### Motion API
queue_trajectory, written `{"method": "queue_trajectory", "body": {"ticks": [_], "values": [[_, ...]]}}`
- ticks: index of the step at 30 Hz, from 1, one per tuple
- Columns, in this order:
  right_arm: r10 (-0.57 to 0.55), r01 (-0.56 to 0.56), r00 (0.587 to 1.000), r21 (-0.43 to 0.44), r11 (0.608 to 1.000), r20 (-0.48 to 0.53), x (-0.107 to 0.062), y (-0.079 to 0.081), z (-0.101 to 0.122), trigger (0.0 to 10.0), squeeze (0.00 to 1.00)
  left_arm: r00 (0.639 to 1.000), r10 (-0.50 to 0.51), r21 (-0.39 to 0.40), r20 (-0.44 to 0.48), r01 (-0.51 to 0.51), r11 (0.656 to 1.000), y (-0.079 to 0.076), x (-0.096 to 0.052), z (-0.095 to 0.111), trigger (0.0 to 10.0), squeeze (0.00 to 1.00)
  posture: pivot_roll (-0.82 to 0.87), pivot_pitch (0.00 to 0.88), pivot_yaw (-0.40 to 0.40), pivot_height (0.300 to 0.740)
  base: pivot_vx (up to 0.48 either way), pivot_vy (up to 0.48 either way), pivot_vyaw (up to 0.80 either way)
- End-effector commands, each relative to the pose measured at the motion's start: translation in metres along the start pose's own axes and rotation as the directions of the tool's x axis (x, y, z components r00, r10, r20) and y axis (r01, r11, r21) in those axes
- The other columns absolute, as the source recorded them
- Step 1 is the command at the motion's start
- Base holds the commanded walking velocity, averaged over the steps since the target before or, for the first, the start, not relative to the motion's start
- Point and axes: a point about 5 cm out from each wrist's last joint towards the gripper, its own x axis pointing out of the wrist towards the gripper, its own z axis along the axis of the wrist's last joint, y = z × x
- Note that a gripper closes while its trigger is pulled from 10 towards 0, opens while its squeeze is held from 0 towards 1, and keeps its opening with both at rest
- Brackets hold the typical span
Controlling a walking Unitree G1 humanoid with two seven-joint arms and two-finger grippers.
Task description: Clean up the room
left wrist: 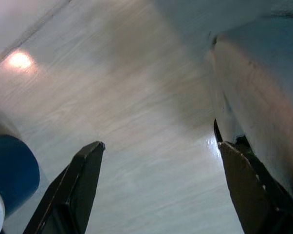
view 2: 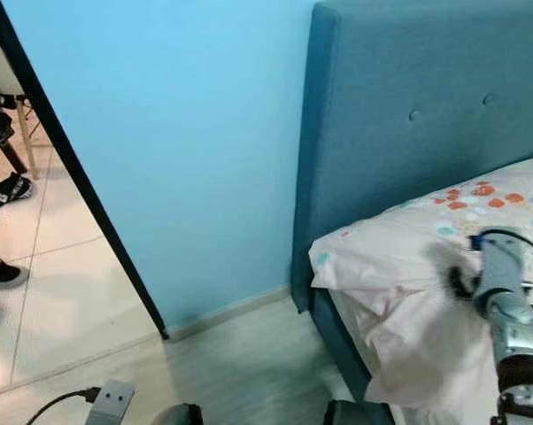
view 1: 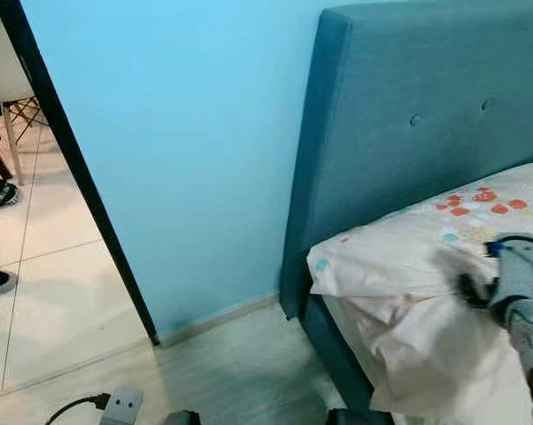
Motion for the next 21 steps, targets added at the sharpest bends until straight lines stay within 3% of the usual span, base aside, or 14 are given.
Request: {"method": "queue_trajectory", "body": {"ticks": [1,8,10,11,12,13,14,15,18,21], "values": [[-0.006,0.008,0.997,0.032,0.999,-0.073,-0.002,0.006,-0.022,10.0,0.0,0.999,-0.017,0.023,-0.043,0.018,1.0,-0.002,-0.002,-0.01,10.0,0.0,0.01,0.021,-0.035,0.575,0.0,0.0,0.0],[-0.007,0.027,0.995,0.187,0.982,-0.104,-0.006,0.014,-0.04,10.0,0.0,0.999,-0.019,0.028,-0.032,0.02,0.999,-0.002,0.0,-0.005,10.0,0.0,0.01,0.021,-0.035,0.575,0.0,0.0,0.0],[-0.085,0.134,0.983,0.324,0.936,-0.16,-0.01,0.004,-0.054,10.0,0.0,0.999,-0.021,0.033,-0.026,0.021,0.999,-0.002,0.0,-0.002,10.0,0.0,0.01,0.021,-0.036,0.575,0.0,0.0,0.0],[-0.085,0.134,0.983,0.324,0.936,-0.16,-0.01,0.004,-0.054,10.0,0.0,0.999,-0.021,0.033,-0.026,0.021,0.999,-0.002,0.0,-0.002,10.0,0.0,0.01,0.021,-0.036,0.575,0.0,0.0,0.0],[-0.16,0.235,0.964,0.407,0.883,-0.211,-0.015,-0.005,-0.067,10.0,0.0,0.999,-0.022,0.036,-0.025,0.023,0.999,-0.003,0.0,-0.002,10.0,0.0,0.01,0.021,-0.036,0.575,0.0,0.0,0.0],[-0.16,0.235,0.964,0.407,0.883,-0.211,-0.015,-0.005,-0.067,10.0,0.0,0.999,-0.022,0.036,-0.025,0.023,0.999,-0.003,0.0,-0.002,10.0,0.0,0.01,0.021,-0.036,0.575,0.0,0.0,0.0],[-0.188,0.278,0.954,0.462,0.842,-0.233,-0.018,-0.008,-0.076,10.0,0.0,0.999,-0.026,0.042,-0.027,0.027,0.999,-0.003,0.0,-0.002,10.0,0.0,-0.01,0.025,-0.03,0.575,0.0,0.0,0.0],[-0.188,0.278,0.954,0.462,0.842,-0.233,-0.018,-0.008,-0.076,10.0,0.0,0.999,-0.026,0.042,-0.027,0.027,0.999,-0.003,0.0,-0.002,10.0,0.0,-0.01,0.025,-0.03,0.575,0.0,0.0,0.0],[-0.19,0.345,0.932,0.592,0.729,-0.309,-0.027,-0.004,-0.102,10.0,0.0,0.999,-0.037,0.062,-0.032,0.039,0.997,-0.005,0.0,-0.004,10.0,0.0,-0.01,0.033,-0.026,0.575,0.0,0.0,0.0],[-0.19,0.345,0.932,0.592,0.729,-0.309,-0.027,-0.004,-0.102,10.0,0.0,0.999,-0.037,0.062,-0.032,0.039,0.997,-0.005,0.0,-0.004,10.0,0.0,-0.01,0.033,-0.026,0.575,0.0,0.0,0.0]]}}
